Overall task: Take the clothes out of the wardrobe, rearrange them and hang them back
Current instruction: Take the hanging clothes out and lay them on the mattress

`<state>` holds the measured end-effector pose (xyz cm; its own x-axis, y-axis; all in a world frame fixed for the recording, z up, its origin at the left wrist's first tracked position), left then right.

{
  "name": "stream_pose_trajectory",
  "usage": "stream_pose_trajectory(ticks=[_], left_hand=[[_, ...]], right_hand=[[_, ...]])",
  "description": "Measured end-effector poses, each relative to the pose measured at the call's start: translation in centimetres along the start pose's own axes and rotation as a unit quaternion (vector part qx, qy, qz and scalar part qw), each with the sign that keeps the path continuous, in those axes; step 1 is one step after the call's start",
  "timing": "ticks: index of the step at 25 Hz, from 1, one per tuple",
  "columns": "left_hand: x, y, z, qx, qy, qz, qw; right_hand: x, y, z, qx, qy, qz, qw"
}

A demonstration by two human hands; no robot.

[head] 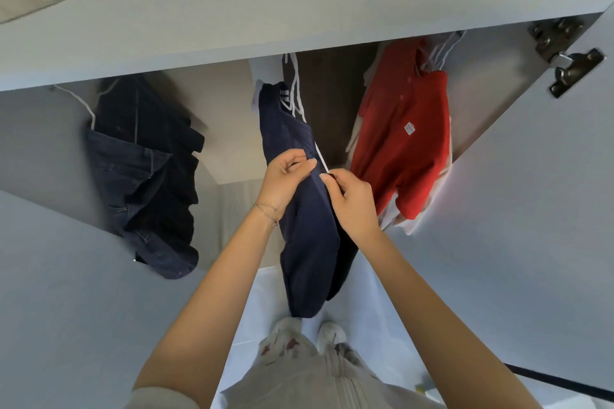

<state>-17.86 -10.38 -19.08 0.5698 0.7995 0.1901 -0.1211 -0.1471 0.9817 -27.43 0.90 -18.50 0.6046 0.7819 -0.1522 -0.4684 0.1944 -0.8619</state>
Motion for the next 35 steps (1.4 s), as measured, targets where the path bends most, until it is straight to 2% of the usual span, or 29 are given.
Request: stream_pose_trajectory(ticks=[3, 5, 8, 12, 16, 18, 21, 26, 28, 30, 33, 35], left_hand=[[0.4, 0.3, -1.7, -0.002, -0.038, -0.015, 0.999], [0.4, 0.6, -3.0, -0.026, -0.091, -0.022, 0.995], [-0.7, 0.5, -4.1, -0.151, -0.186, -0.040, 0.970], [-3.0, 0.9, -2.1, -0.270, -0.135, -0.120, 0.946], [-3.9, 2.2, -2.9, -0.266, -0.149, -0.229, 0.925], [-3.8, 2.7, -5.5, -0.275, -0.181, -0.288, 0.899], [-2.8, 2.3, -11.0, -0.287, -0.303, -0.314, 0.853], [1.0, 2.0, -19.7, -0.309, -0.440, -0.368, 0.759], [3.7, 1.8, -22.9, -0.311, -0.501, -0.393, 0.705], [6.8, 1.5, -25.4, -0.304, -0.555, -0.389, 0.670], [12.4, 0.7, -28.5, -0.296, -0.578, -0.428, 0.629], [16.5, 0.2, -29.9, -0.301, -0.559, -0.466, 0.616]], right_hand=[[1.1, 0.8, 1.0, 0.003, -0.009, -0.033, 0.999], [1.5, 1.4, 1.9, 0.021, 0.005, -0.053, 0.998], [2.2, 1.9, 4.1, 0.027, 0.060, -0.057, 0.996], [4.6, 2.0, 6.3, 0.068, 0.113, -0.088, 0.987], [8.5, 2.0, 8.5, 0.076, 0.164, -0.128, 0.975], [11.2, 2.0, 10.0, 0.071, 0.192, -0.154, 0.967], [15.6, 1.9, 11.7, 0.063, 0.221, -0.200, 0.952], [22.4, 0.0, 14.6, 0.082, 0.252, -0.243, 0.933], [25.8, -0.7, 15.6, 0.078, 0.278, -0.258, 0.922], [29.1, -1.5, 16.4, 0.070, 0.307, -0.271, 0.910], [34.7, -2.6, 17.1, 0.082, 0.353, -0.305, 0.881], [38.6, -3.4, 17.3, 0.105, 0.373, -0.336, 0.858]])
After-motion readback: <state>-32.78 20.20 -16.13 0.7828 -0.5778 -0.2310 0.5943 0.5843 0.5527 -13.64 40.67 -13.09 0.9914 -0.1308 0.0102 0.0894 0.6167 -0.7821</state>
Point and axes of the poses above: each hand's wrist, its own x-axis away from the middle knuckle, its own z-axis out of the back of the hand, y = z × x, the point moved 6 cm from there along -x, towards the middle knuckle, and after that the axes turned 1 degree about -x, right-handed, at the moved point
